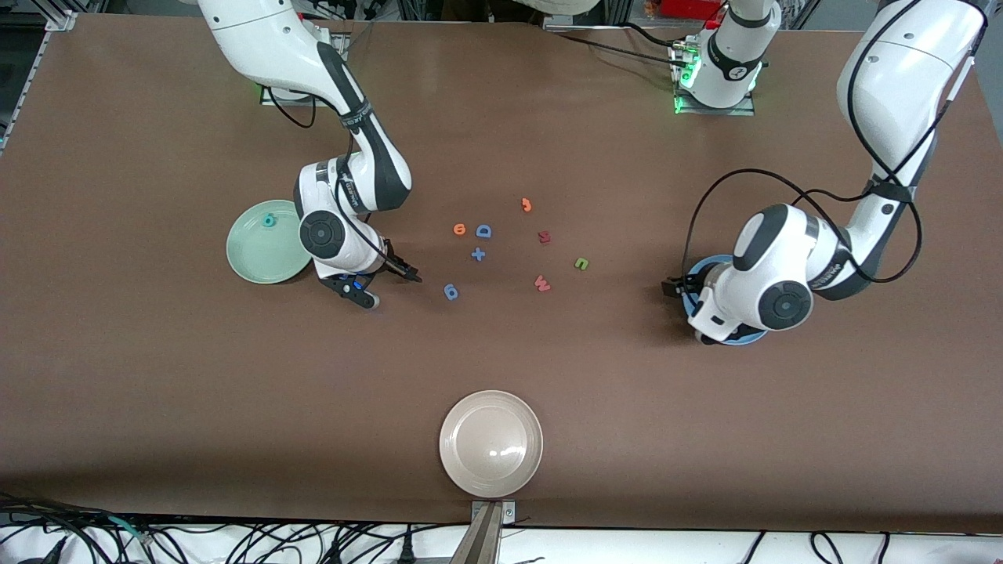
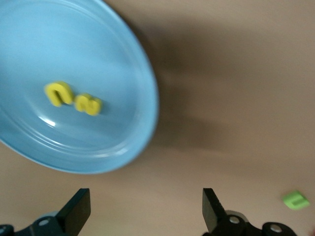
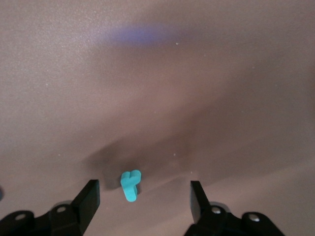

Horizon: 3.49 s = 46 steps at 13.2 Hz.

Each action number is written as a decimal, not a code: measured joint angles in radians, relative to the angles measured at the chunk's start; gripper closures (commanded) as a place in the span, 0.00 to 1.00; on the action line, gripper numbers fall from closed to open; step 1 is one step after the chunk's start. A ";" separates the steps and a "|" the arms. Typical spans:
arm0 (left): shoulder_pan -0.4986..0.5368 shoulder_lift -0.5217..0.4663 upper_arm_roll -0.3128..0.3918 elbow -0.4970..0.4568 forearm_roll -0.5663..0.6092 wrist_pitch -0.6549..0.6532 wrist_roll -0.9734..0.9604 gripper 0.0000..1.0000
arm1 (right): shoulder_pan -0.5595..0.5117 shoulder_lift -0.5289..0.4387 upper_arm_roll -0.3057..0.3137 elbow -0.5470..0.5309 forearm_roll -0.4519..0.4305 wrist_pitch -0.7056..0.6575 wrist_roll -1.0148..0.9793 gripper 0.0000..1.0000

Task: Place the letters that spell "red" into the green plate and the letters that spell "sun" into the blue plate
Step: 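Grasp the cyan r with the right gripper while the left gripper reaches green u, then place the cyan r on the mint plate while the left gripper grasps green u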

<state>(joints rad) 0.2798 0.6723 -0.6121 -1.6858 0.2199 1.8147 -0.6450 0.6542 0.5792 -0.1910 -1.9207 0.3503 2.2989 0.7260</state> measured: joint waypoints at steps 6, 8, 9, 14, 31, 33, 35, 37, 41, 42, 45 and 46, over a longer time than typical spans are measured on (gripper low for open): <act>-0.008 0.007 -0.047 -0.010 0.000 0.003 0.002 0.00 | 0.010 0.014 0.000 0.003 0.001 0.034 0.000 0.61; -0.022 0.011 -0.049 -0.011 0.000 0.012 0.013 0.00 | 0.011 0.014 0.000 0.009 0.002 0.034 0.001 0.69; -0.029 0.013 -0.049 -0.011 0.000 0.019 0.028 0.00 | 0.011 0.014 0.000 0.009 0.002 0.034 0.001 0.78; -0.064 0.033 -0.050 -0.012 0.000 0.063 0.097 0.00 | 0.012 0.014 0.000 0.012 0.002 0.032 0.000 0.87; -0.250 0.073 -0.039 -0.122 0.209 0.328 0.232 0.01 | -0.053 -0.046 -0.360 -0.005 0.002 -0.427 -0.554 0.87; -0.252 0.075 -0.039 -0.123 0.210 0.329 0.256 0.02 | -0.059 -0.046 -0.360 -0.050 0.002 -0.425 -0.573 0.87; -0.263 0.080 -0.041 -0.125 0.211 0.331 0.262 0.05 | -0.058 -0.046 -0.358 -0.084 0.002 -0.408 -0.576 0.87; -0.269 0.089 -0.041 -0.128 0.212 0.342 0.263 0.11 | -0.057 -0.046 -0.357 -0.118 0.002 -0.376 -0.577 0.87; -0.269 0.106 -0.041 -0.129 0.216 0.362 0.267 0.65 | -0.056 -0.046 -0.350 -0.157 0.007 -0.336 -0.577 0.86; -0.269 0.105 -0.040 -0.128 0.220 0.362 0.267 0.80 | -0.055 -0.046 -0.348 -0.162 0.010 -0.332 -0.577 0.85; -0.267 0.103 -0.050 -0.125 0.225 0.363 0.266 0.88 | -0.052 -0.045 -0.345 -0.168 0.016 -0.327 -0.577 0.48; -0.267 0.102 -0.053 -0.125 0.225 0.361 0.266 0.88 | -0.051 -0.044 -0.345 -0.168 0.018 -0.327 -0.577 0.33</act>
<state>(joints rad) 0.0132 0.7742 -0.6647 -1.8105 0.4453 2.1754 -0.3788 0.6028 0.5353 -0.5357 -2.0887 0.3678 1.9722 0.1489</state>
